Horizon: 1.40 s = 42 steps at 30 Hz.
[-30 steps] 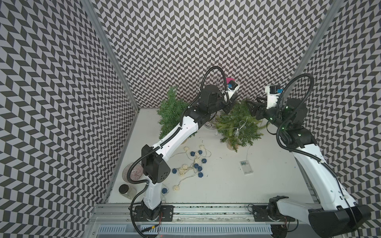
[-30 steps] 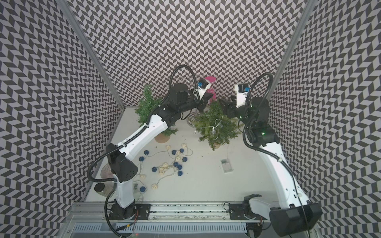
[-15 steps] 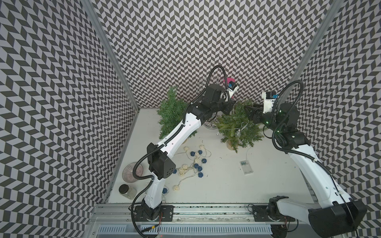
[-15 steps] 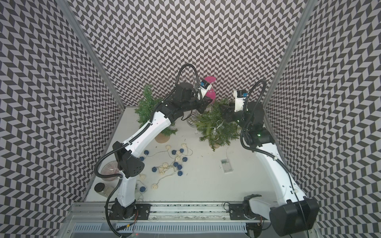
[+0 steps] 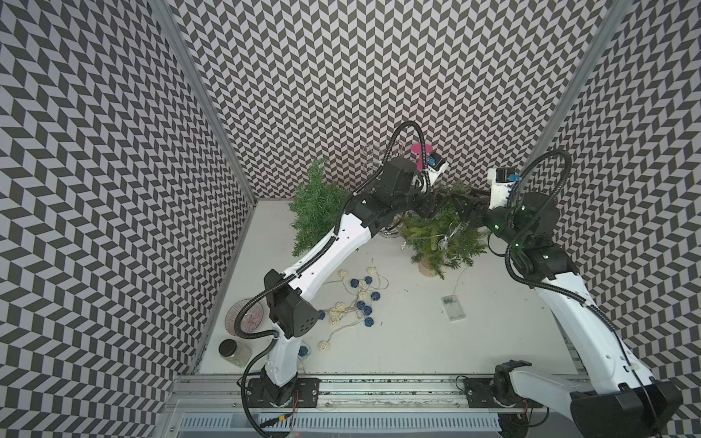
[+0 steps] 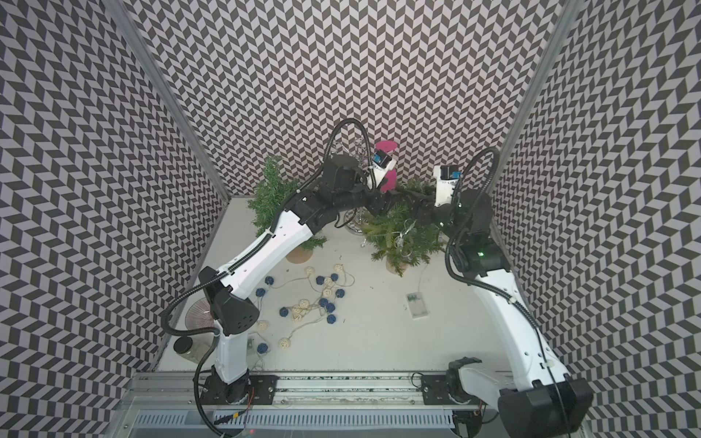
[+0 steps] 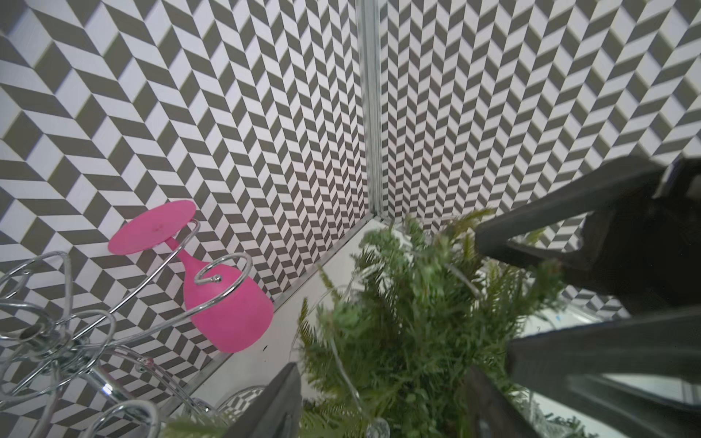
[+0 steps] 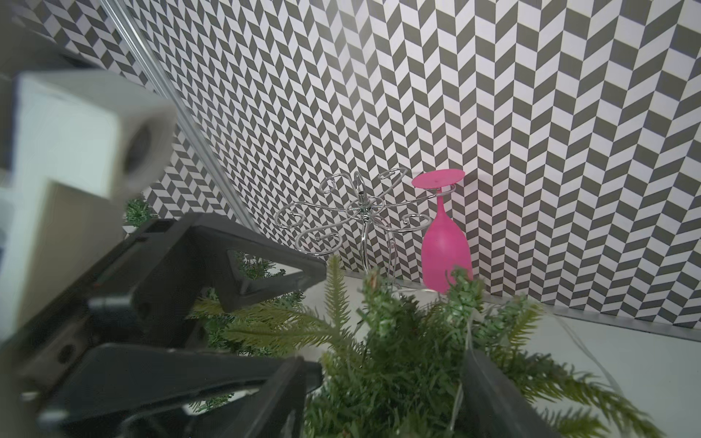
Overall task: Wrap string light around the christmas tree
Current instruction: Wrap the light string around the Christmas tree.
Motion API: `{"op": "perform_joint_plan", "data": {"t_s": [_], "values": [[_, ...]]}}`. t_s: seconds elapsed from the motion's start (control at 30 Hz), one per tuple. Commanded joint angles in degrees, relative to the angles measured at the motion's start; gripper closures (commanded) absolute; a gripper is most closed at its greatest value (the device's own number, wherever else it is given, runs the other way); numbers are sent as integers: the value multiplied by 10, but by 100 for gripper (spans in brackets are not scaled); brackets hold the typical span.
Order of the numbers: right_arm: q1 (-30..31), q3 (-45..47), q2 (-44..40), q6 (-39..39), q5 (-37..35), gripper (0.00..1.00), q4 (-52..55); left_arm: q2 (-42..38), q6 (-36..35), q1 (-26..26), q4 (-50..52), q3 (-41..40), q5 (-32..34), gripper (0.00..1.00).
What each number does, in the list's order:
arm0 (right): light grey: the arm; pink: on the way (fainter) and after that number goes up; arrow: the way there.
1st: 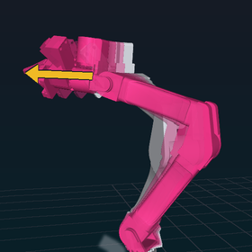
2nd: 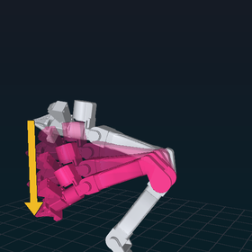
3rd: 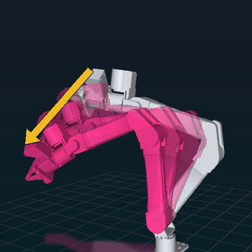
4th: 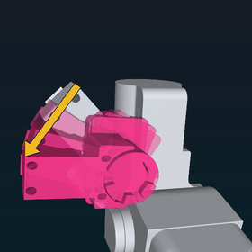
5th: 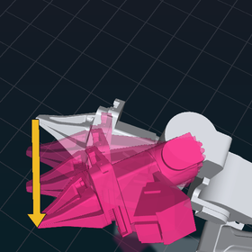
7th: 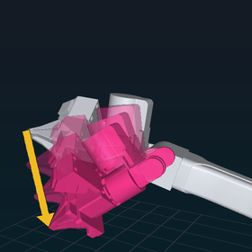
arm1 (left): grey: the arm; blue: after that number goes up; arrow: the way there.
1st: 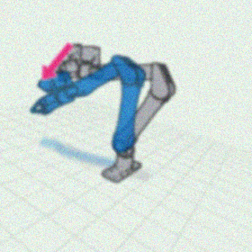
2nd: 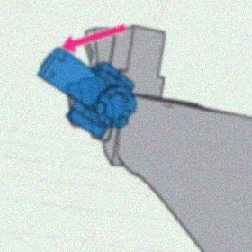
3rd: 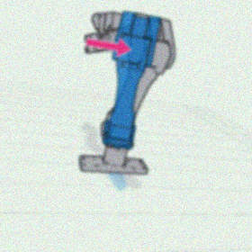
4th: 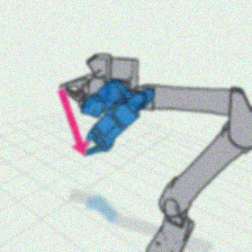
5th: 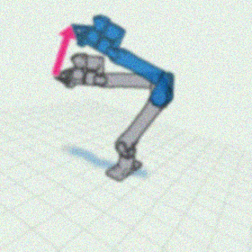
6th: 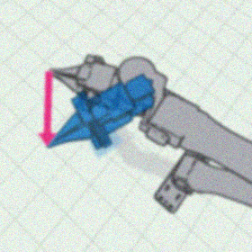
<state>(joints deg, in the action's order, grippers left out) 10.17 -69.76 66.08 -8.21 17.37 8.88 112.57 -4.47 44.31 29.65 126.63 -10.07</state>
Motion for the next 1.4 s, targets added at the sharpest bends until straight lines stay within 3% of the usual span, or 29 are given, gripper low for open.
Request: {"op": "perform_joint_plan", "data": {"t_s": [0.0,0.27,0.43,0.57,0.73,0.87,1.13,1.37], "values": [[0,-23,-17,-1,4,32,-14,-38,5,0,-31,-19,9,27],[0,-9,-40,-2,5,31,-13,-58,10,-1,-59,-66,27,25],[0,-34,-29,-4,39,27,-7,-31,18,-14,-34,-30,23,26],[1,-26,-44,-9,39,26,-22,-53,25,-13,-40,-52,11,27],[0,-22,-59,-21,20,16,-20,-115,13,11,-89,-106,33,12],[1,1,-85,-32,32,11,-41,-150,17,15,-98,-135,51,7],[0,28,-137,-56,40,1,-50,-285,36,15,-178,-271,98,0],[0,165,-269,-79,124,1,-107,-482,98,16,-245,-524,94,0]]}}
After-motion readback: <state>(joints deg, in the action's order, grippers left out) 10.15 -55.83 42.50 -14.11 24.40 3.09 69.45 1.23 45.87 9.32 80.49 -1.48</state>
